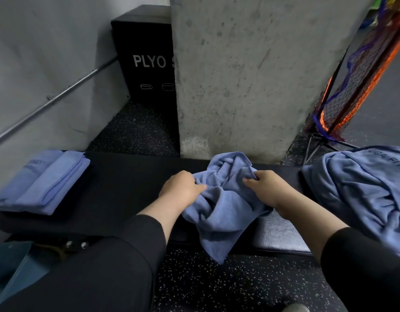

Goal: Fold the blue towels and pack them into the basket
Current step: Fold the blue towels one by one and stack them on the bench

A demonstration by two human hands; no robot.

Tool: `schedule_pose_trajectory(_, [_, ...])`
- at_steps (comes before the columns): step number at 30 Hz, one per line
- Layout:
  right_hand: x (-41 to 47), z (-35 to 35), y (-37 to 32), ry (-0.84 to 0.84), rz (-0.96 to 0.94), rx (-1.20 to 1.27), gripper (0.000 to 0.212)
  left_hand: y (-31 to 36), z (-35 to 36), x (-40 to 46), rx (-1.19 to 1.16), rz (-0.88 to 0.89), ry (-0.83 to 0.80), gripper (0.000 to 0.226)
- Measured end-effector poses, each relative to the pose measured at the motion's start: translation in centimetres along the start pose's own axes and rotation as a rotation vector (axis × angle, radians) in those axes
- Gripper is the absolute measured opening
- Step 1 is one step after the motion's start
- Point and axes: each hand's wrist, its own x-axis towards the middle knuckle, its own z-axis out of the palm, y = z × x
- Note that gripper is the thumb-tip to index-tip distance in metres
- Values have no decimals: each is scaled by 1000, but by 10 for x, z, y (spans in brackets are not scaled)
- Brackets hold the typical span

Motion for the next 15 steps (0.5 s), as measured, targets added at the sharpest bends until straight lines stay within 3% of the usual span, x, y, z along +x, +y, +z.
schedule_pose_trajectory(3, [1, 0, -3, 25, -35, 47, 27, 9, 7, 1, -13, 65, 50, 23])
schedule_pose_trajectory(8, [8, -7, -12, 219, -32, 475, 23, 40, -44, -7, -768, 218, 519, 33])
schedule_pose_trajectory(10, [10, -11, -11, 199, 10, 606, 22, 37, -54, -9, -753, 136, 447, 40])
schedule_pose_trajectory(12, [12, -12, -9, 159, 40, 655, 22, 23, -43, -9, -530, 71, 252, 44])
schedule_pose_trajectory(15, [11, -10, -7, 107, 67, 717, 25, 2, -17, -8, -201, 189, -15, 33])
